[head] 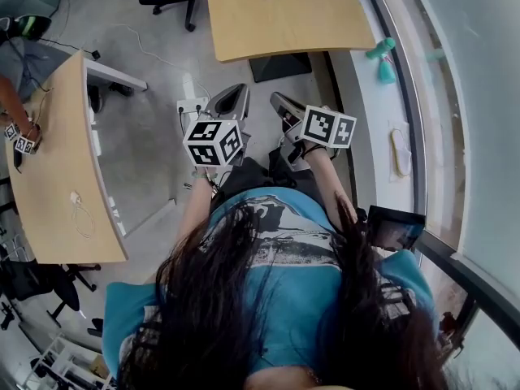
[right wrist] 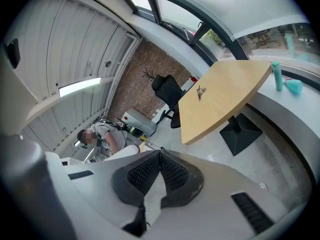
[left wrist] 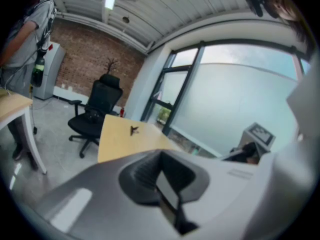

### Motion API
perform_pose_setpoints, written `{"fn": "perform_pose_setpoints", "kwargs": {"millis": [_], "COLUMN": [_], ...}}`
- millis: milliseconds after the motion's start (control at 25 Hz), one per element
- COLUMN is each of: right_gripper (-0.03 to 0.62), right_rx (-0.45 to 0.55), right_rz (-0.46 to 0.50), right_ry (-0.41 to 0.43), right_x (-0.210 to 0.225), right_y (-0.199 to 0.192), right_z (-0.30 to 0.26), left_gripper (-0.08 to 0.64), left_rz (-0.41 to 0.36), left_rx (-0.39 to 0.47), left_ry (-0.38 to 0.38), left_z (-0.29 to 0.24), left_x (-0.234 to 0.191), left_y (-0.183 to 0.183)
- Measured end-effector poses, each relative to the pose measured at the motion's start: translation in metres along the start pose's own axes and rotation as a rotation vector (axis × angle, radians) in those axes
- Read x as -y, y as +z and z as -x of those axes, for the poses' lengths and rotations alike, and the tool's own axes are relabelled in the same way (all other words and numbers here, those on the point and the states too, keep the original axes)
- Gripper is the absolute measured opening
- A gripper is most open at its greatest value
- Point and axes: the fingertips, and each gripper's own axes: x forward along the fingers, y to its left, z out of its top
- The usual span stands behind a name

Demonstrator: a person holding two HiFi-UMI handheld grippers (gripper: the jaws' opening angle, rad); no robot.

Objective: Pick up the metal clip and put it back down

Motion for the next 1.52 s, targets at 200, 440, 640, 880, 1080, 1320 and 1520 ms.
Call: {"fn": "perform_pose_setpoints", "kwargs": {"millis": [200, 440, 640, 880, 1080, 1320, 1520], "right_gripper": [0.015, 0.015, 0.015, 0.015, 0.015, 0.015, 0.015], "right_rx": [0.013, 0.025, 0.043, 0.067, 0.071, 0.054, 0.039], "right_rz": [0.005, 0.013, 0.017, 0.026, 0.035, 0.045, 0.053], "right_ry": [-0.024, -0.03, -0.034, -0.036, -0.036, -0.04, -0.035], "right_x": [-0.018, -0.042, -0.053, -0.068, -0.071, -0.07, -0.071], "right_y": [-0.039, -0.076, -0.091, -0.104, -0.11, -0.112, -0.115], "right_z": [0.004, 0.007, 0.013, 0.023, 0.026, 0.027, 0.025], "left_gripper": [0.002, 0.003, 0.003, 0.002, 0.003, 0.002, 0.003], "left_rz": [0.002, 0.001, -0.007, -0.021, -0.027, -0.02, -0.014], "left_rx": [-0.005, 0.008, 0.014, 0.021, 0.028, 0.028, 0.036], "left_ry": [-0.026, -0.041, -0.055, -0.073, -0.084, -0.082, -0.071], "left_z": [0.037, 0.077, 0.097, 0.116, 0.121, 0.124, 0.126], "left_x": [-0.006, -0.014, -0.012, -0.007, -0.005, -0.003, -0.006], "left_y": [-0.019, -0.027, -0.033, -0.034, -0.036, -0.039, -0.039]}}
